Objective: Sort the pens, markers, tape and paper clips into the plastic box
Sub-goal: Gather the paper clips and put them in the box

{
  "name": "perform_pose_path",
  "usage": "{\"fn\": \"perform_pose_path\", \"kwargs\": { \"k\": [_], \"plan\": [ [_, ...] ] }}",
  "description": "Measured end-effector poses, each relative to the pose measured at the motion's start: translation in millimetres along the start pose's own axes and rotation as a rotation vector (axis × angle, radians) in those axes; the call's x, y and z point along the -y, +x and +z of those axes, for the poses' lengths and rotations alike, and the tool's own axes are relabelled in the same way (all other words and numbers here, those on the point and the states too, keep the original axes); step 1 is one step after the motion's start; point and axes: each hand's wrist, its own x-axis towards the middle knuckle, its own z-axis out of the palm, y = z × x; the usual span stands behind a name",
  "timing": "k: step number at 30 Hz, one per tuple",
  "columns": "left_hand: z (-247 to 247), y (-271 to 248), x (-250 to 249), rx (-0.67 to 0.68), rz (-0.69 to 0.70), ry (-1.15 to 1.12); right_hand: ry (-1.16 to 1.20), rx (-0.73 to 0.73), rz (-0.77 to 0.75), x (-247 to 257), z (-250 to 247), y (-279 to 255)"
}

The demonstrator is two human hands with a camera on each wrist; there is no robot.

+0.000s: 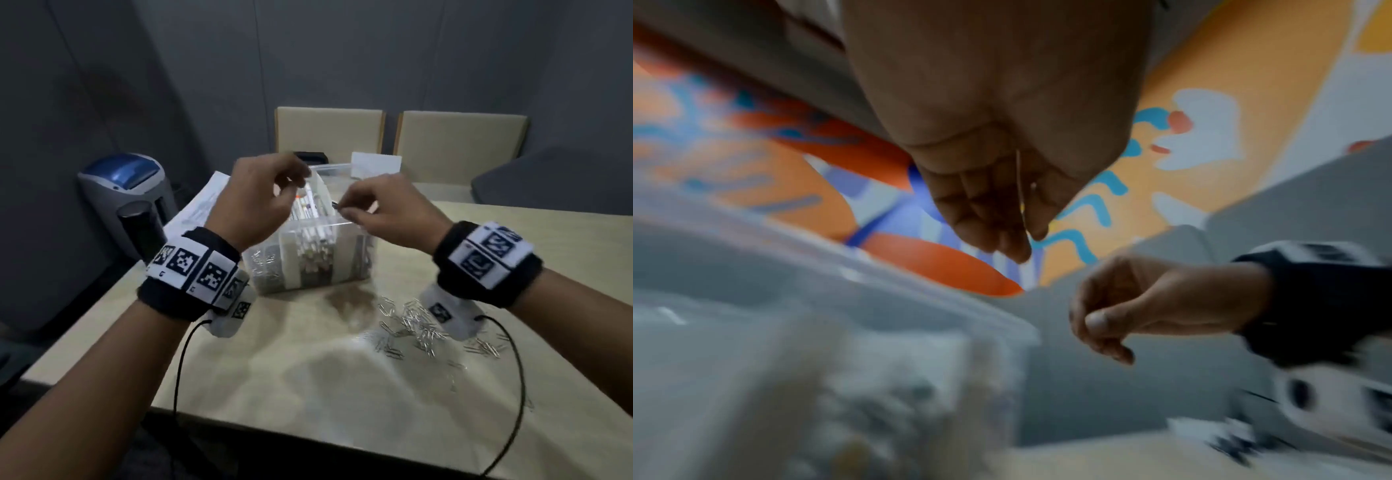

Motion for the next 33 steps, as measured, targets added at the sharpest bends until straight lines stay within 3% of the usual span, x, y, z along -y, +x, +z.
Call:
{"fn": "perform_pose_path", "kwargs": {
  "k": [3,8,11,14,17,22,29,33],
  "plan": [
    [43,-12,-26,0.266,0.137,-0.091,-0.047,0.135,0.118,-51,-27,-57],
    [124,-44,-40,0.940,0.184,0.121,-0.323,0.647,0.526,-130,-54,-149],
    [153,-61,-34,1.113,0.163,0.201,-0.340,0.763,0.687,-149,-60,-193],
    [168,-67,-26,1.096,0.113,0.226,-0.263,0.745,0.677,-145,-49,-218],
    [176,-63,-19,1.044,0.080,0.207,-0.165,0.617,0.641,-151,-37,-218],
    [192,-45,-19,1.047,0.021,0.129,-0.071,0.572,0.611,-160,-23,-189],
    [201,-32,-33,1.006,0.042,0.089,0.085,0.349,0.592,-157,2,-157],
    [186,-37,-31,0.891,0.072,0.123,-0.163,0.226,0.557,-156,0,-161]
  ]
}}
